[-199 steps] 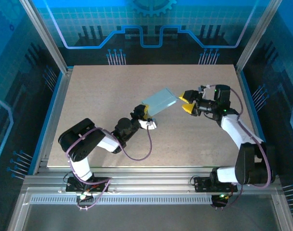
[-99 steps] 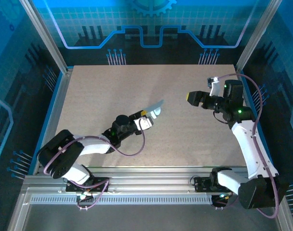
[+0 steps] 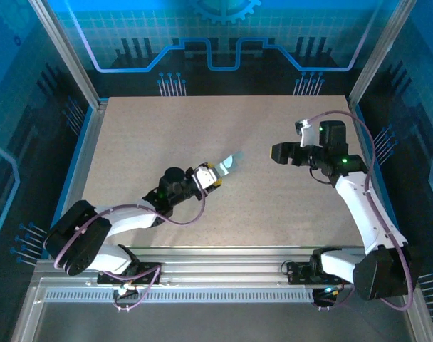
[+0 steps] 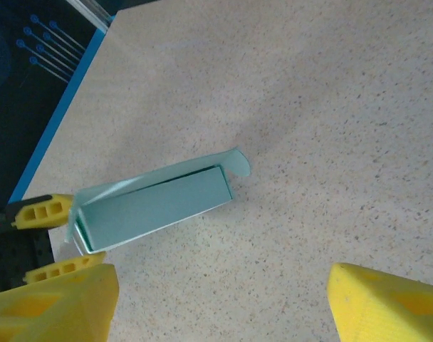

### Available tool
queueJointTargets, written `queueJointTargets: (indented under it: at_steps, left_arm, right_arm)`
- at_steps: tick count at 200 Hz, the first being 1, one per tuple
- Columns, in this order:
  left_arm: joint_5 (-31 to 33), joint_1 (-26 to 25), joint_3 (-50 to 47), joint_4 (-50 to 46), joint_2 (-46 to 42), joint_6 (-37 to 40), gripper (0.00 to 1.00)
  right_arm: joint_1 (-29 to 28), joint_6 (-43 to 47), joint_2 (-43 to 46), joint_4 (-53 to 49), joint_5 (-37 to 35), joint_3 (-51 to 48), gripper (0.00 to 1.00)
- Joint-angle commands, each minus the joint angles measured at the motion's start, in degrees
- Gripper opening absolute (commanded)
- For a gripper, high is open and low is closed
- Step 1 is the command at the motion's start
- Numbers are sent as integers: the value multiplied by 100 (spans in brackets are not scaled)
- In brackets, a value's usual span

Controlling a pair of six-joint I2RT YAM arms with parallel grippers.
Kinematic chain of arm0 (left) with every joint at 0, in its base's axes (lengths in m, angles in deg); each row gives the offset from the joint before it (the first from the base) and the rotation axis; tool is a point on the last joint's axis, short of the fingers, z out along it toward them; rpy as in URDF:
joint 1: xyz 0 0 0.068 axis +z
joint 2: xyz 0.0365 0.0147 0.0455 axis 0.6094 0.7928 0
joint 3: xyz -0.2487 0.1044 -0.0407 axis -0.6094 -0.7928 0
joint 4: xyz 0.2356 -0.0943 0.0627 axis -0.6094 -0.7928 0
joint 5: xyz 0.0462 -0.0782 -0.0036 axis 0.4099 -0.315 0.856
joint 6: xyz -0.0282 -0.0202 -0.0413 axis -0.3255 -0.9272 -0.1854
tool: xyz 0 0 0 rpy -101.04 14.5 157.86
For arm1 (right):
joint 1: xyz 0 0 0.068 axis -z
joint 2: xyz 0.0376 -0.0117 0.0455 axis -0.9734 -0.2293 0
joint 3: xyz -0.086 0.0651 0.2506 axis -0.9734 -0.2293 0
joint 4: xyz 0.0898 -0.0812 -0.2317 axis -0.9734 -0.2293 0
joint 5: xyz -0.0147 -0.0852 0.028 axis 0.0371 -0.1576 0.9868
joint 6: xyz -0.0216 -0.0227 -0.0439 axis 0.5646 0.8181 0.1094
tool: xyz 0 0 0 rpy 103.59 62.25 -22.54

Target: Fold the paper box

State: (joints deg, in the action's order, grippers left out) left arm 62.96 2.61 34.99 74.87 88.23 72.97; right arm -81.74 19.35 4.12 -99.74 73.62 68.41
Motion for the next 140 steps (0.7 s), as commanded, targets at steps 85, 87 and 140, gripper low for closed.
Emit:
queueJointTargets:
  at_steps: [85,87,140]
  left_arm:
    - [-699,117,-1181,2924,382,-2006,35]
    - [-705,118,-1197,2960,403,-2003,36]
    - [-1107,114,-1441,3717,1104,-1942,35]
  right_arm:
    - [-581,879,-692,723,501,-295,78]
    - [-592,884,-721,732,499,-290,78]
    - [-843,1433,-1629,900,530,-95,78]
